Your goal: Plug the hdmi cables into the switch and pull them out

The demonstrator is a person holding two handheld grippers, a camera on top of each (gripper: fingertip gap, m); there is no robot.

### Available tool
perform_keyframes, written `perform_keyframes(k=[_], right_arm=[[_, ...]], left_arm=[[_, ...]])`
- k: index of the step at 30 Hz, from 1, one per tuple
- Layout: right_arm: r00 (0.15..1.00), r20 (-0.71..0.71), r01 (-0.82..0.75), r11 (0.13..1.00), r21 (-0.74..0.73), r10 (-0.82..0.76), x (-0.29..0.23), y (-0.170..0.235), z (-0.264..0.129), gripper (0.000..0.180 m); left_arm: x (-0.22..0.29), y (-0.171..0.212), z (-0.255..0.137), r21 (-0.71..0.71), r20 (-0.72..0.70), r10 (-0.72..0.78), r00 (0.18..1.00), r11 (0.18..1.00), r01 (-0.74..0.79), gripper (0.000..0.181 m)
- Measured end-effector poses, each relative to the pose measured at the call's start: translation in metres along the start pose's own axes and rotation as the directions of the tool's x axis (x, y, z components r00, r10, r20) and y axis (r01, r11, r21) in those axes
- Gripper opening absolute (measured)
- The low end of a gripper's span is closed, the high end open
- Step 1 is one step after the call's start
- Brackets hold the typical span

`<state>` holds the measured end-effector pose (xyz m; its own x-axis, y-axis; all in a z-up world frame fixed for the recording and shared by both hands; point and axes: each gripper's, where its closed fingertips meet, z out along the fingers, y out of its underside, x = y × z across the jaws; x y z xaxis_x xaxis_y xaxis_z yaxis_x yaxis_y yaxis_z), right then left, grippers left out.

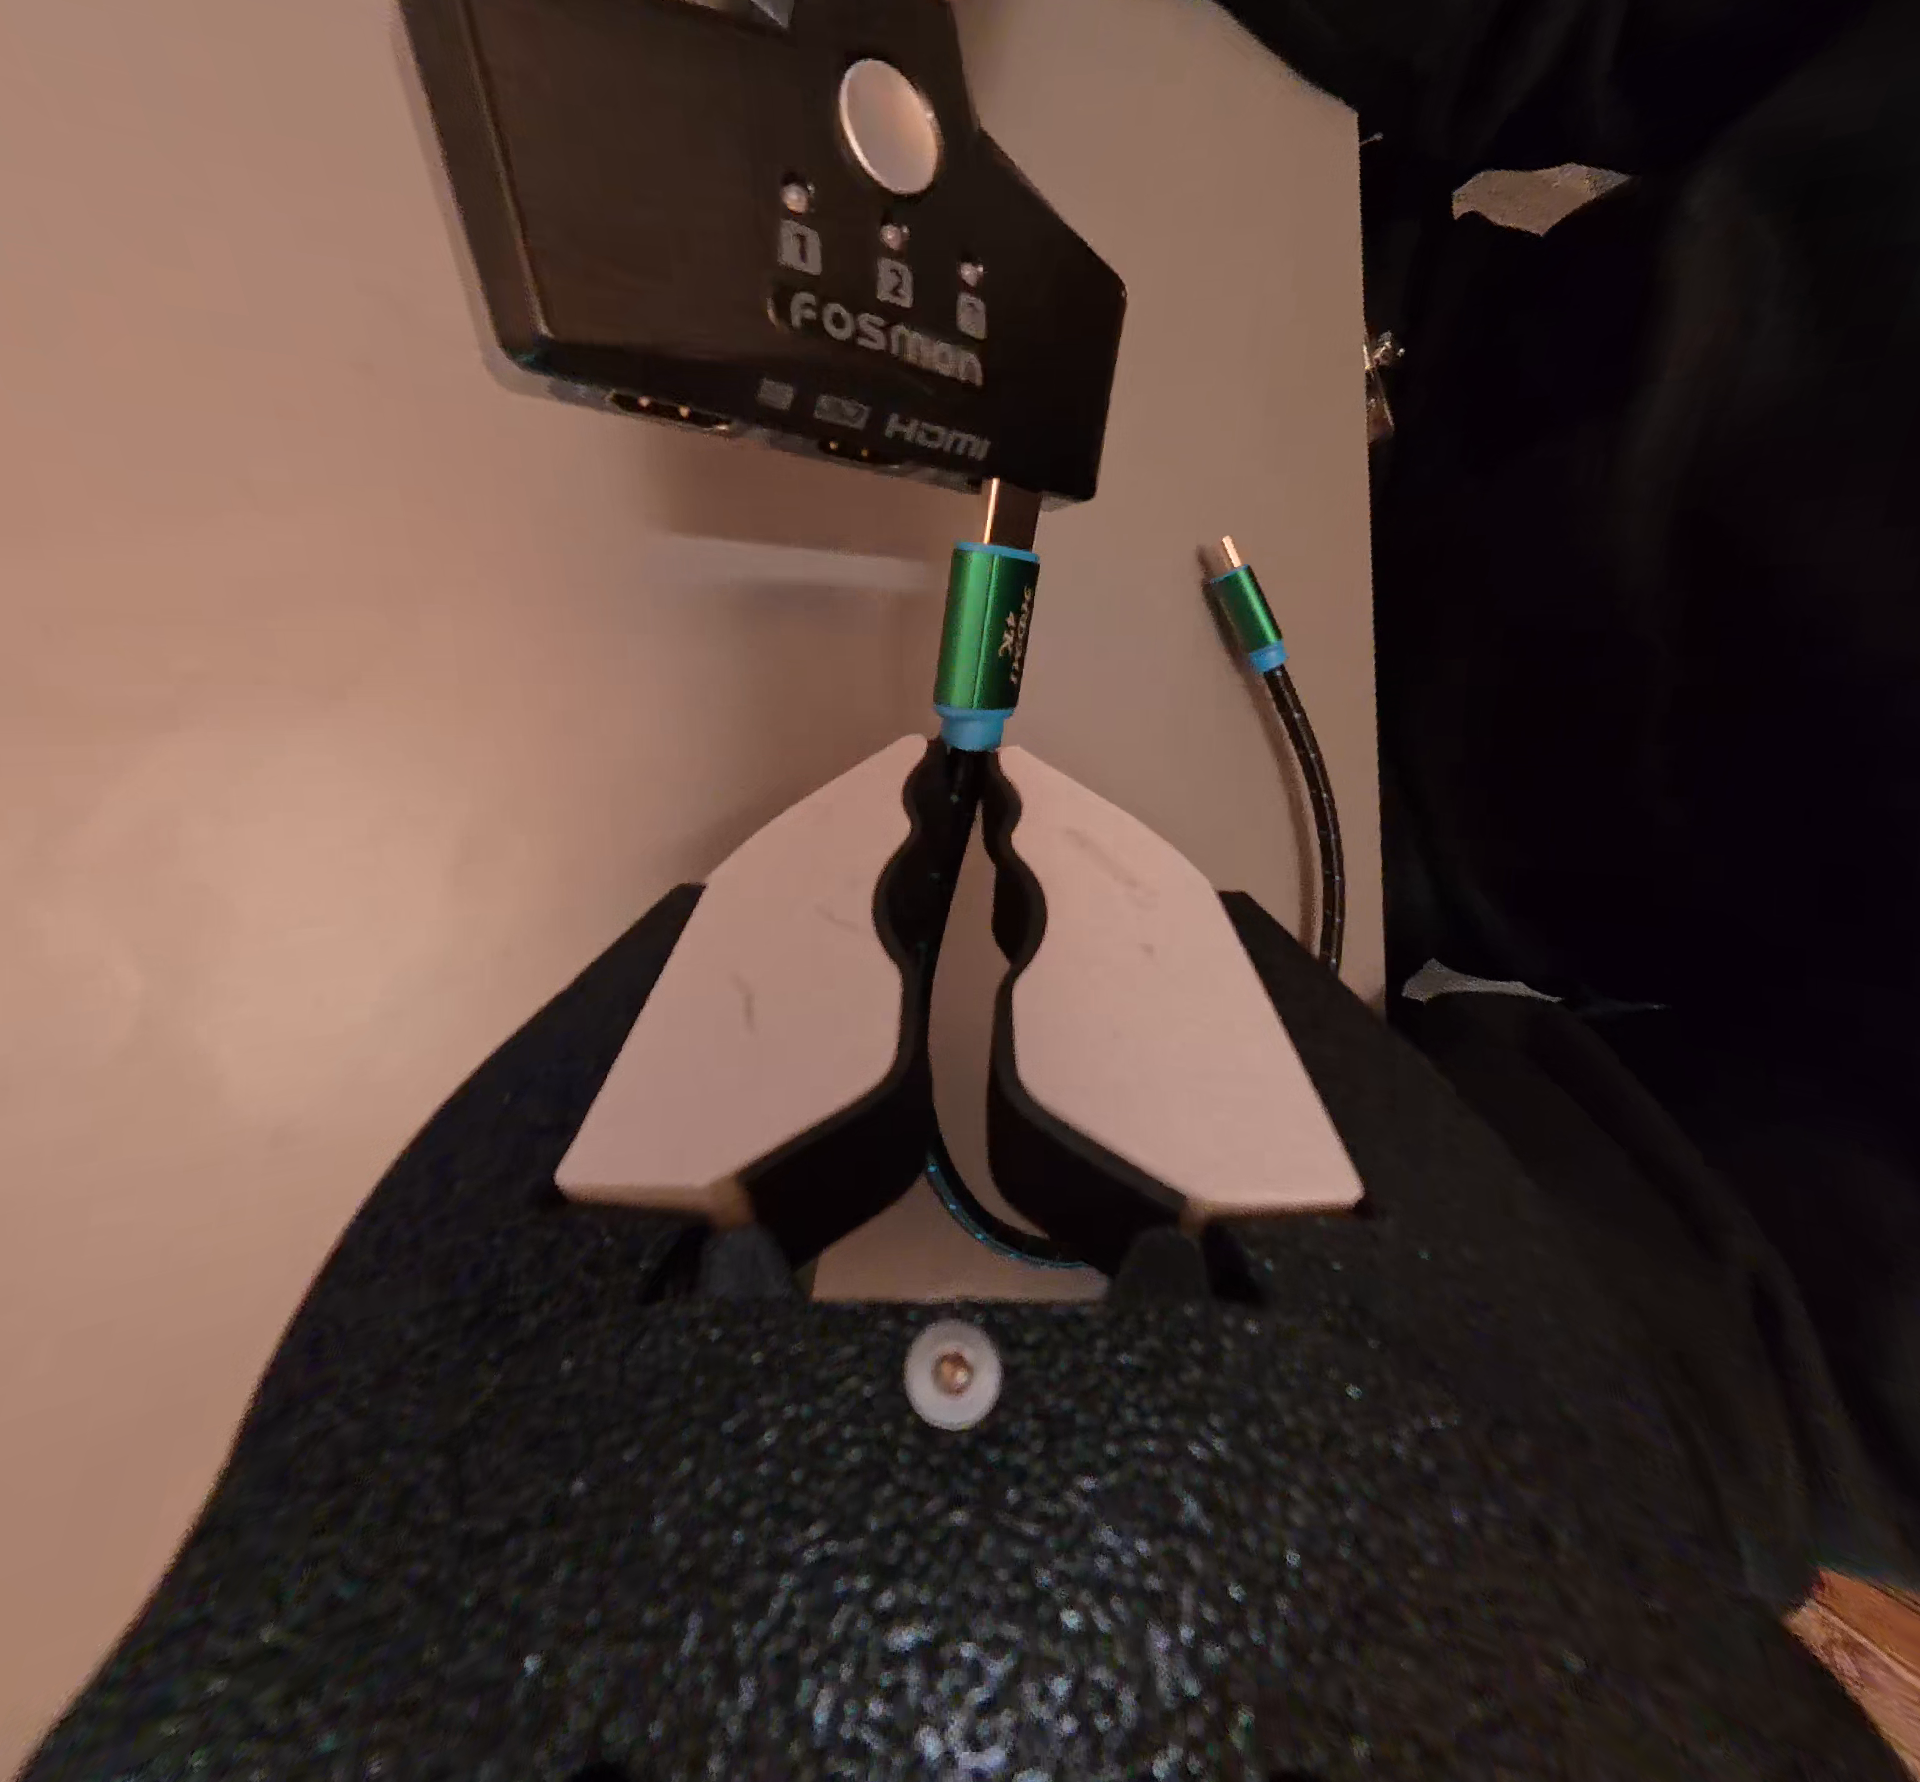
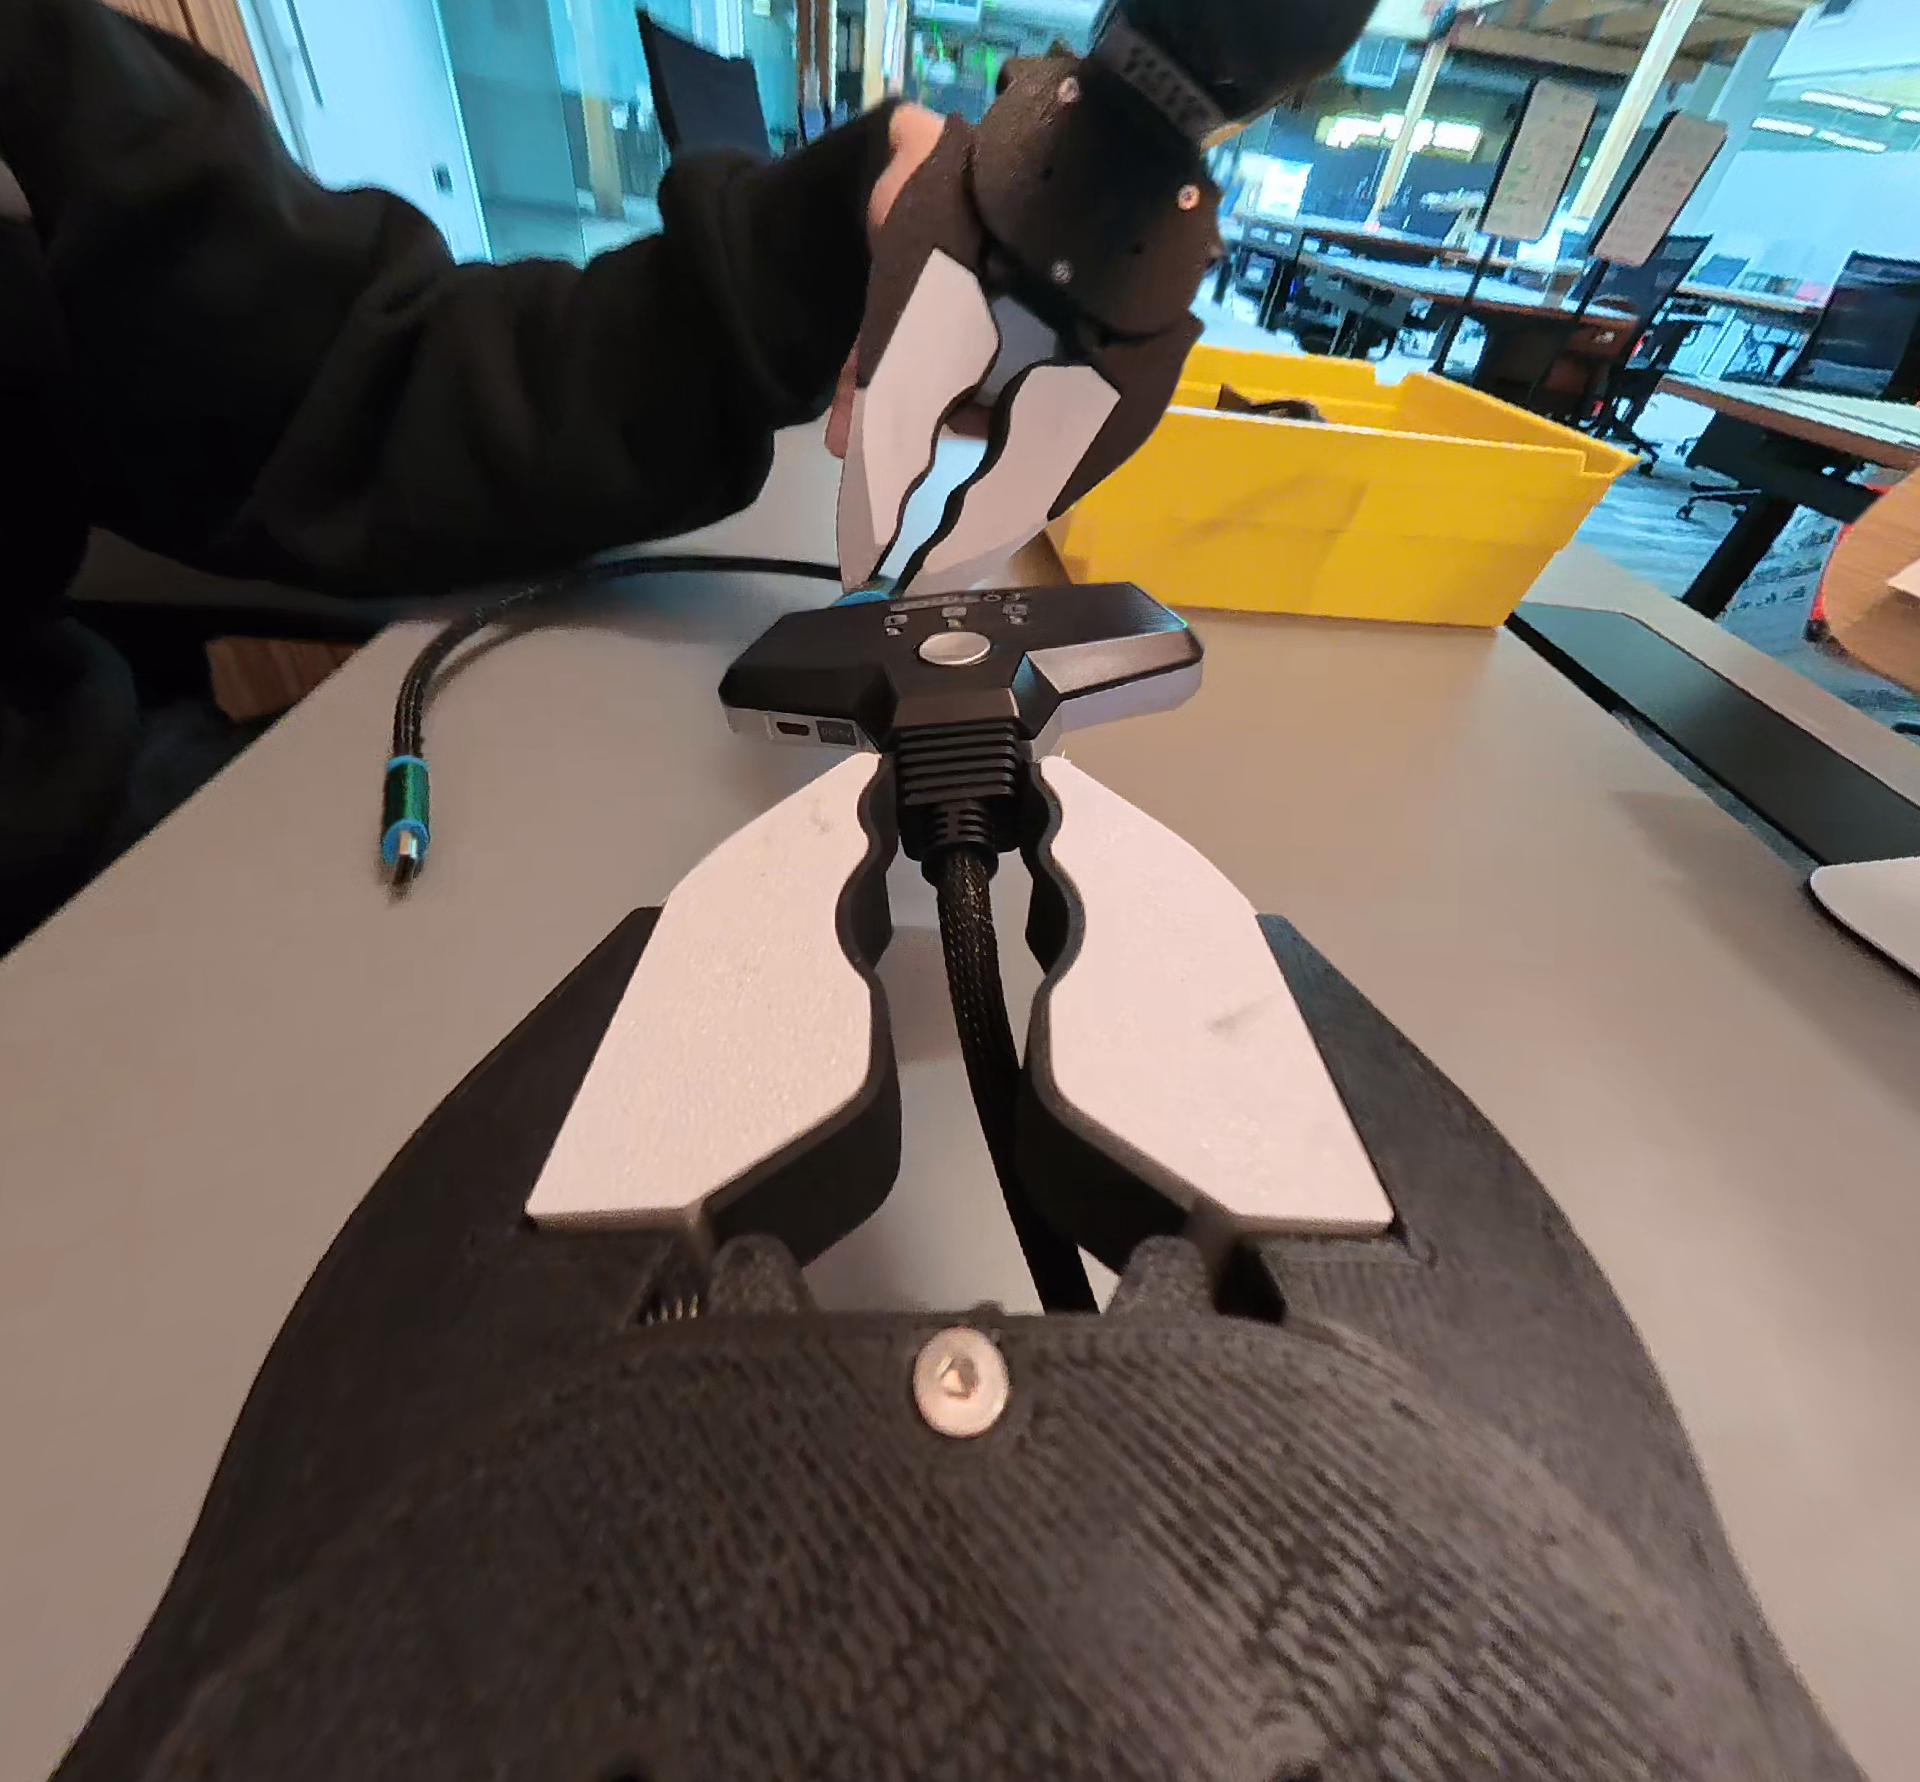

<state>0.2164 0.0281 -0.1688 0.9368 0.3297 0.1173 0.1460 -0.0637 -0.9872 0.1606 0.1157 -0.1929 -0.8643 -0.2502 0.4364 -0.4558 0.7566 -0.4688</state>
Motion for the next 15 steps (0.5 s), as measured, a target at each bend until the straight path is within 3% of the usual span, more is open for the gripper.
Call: perform_keyframes(k=[15], right_arm=[[0.969,-0.022,0.234,0.947,-0.220,-0.244,-0.005,0.012,0.005,0.023]], left_arm=[[-0.008,0.015,0.020,-0.101,-0.059,-0.086,0.995,0.992,0.079,0.006]])
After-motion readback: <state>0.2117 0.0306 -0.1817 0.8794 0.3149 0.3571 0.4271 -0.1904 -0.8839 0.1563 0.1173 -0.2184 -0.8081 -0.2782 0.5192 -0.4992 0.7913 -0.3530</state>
